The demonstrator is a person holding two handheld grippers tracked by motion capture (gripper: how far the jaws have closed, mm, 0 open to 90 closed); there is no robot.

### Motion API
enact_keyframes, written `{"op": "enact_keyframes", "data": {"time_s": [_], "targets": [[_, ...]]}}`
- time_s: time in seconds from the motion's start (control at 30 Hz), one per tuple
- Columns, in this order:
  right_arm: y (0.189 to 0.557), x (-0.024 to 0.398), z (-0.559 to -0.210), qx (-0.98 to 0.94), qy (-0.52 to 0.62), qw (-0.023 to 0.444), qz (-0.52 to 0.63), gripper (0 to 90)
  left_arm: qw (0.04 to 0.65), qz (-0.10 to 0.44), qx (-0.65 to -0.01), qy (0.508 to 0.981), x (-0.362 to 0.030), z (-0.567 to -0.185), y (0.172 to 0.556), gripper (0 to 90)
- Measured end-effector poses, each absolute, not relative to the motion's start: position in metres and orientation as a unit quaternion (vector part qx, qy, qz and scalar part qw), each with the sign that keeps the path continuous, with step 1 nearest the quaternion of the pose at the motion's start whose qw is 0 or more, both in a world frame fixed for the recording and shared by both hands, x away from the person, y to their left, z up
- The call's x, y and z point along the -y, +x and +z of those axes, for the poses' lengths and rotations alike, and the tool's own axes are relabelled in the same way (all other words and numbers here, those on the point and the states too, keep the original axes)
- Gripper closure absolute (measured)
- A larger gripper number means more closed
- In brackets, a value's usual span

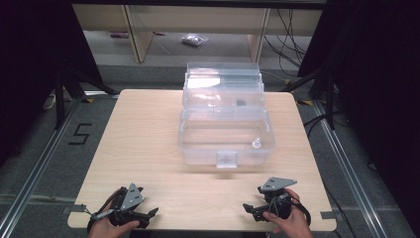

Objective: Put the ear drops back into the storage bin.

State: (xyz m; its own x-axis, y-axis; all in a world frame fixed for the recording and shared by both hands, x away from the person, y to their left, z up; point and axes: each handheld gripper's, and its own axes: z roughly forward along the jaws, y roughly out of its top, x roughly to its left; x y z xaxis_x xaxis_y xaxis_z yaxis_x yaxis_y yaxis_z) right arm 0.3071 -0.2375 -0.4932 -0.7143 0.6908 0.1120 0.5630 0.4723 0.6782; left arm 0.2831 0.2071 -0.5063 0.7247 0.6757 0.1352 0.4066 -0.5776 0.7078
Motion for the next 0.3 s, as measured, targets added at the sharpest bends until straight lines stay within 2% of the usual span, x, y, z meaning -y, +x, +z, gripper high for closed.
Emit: {"op": "enact_keyframes", "data": {"time_s": [0.3], "targets": [[0.3063,0.2379,-0.4929,-0.857,0.37,0.083,0.35,17.2,0.33,0.201,-0.307,0.87,-0.2081,-0.5052,0.2834,15.6]]}}
